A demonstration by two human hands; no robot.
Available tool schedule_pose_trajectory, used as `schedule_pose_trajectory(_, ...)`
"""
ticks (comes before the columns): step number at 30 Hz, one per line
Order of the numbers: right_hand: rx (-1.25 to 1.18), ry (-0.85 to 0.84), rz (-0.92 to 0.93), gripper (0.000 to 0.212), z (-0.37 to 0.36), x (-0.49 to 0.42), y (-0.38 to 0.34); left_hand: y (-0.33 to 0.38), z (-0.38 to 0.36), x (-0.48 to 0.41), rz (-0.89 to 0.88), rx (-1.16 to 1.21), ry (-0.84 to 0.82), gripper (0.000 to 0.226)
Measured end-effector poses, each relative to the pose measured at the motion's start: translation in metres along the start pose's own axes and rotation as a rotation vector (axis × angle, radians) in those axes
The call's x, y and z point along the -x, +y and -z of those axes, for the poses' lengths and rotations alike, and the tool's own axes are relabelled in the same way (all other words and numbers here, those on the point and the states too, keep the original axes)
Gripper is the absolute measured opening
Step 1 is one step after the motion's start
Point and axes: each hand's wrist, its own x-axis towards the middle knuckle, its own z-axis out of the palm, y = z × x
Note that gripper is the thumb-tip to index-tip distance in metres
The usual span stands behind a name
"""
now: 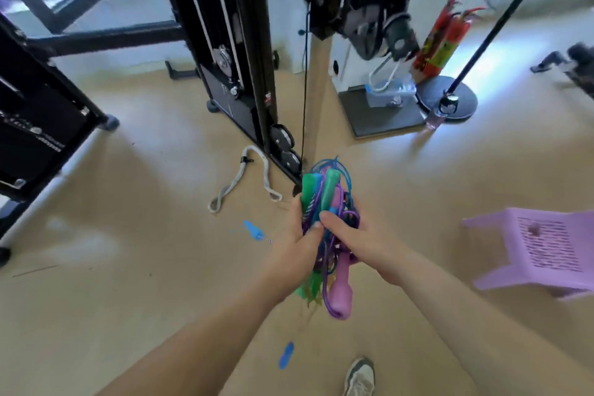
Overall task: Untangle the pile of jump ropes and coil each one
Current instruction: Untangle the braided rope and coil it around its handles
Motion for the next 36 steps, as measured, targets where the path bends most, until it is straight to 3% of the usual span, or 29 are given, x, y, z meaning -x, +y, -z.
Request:
schedule_pose_trajectory(11,0.043,0.066,0.121,0.031,0.232,0.014,-0.075,0.122,-0.185,-0.097,-0.102,-0.099,-0.096,0.034)
schedule_pose_trajectory(17,0.141,0.108,0.093,0.042,0.327,-0.014,-0.090,0.161,-0.256,-0.162,-0.244,-0.296,-0.178,0.034)
schedule_pose_trajectory(24,0.206,0.110,0.101,0.041,0.422,-0.068,-0.102,0.189,-0.316,-0.249,-0.190,-0.472,-0.223,0.032)
schedule_pose_trajectory(32,0.485,-0.173,0.124,0.047,0.506,-0.177,-0.118,0.192,-0.362,-0.336,-0.078,-0.511,0.012,0.024)
schedule_pose_trajectory(36,0.474,-0.309,0.079,0.044,0.509,-0.213,-0.131,0.193,-0.361,-0.354,0.009,-0.445,0.107,0.045)
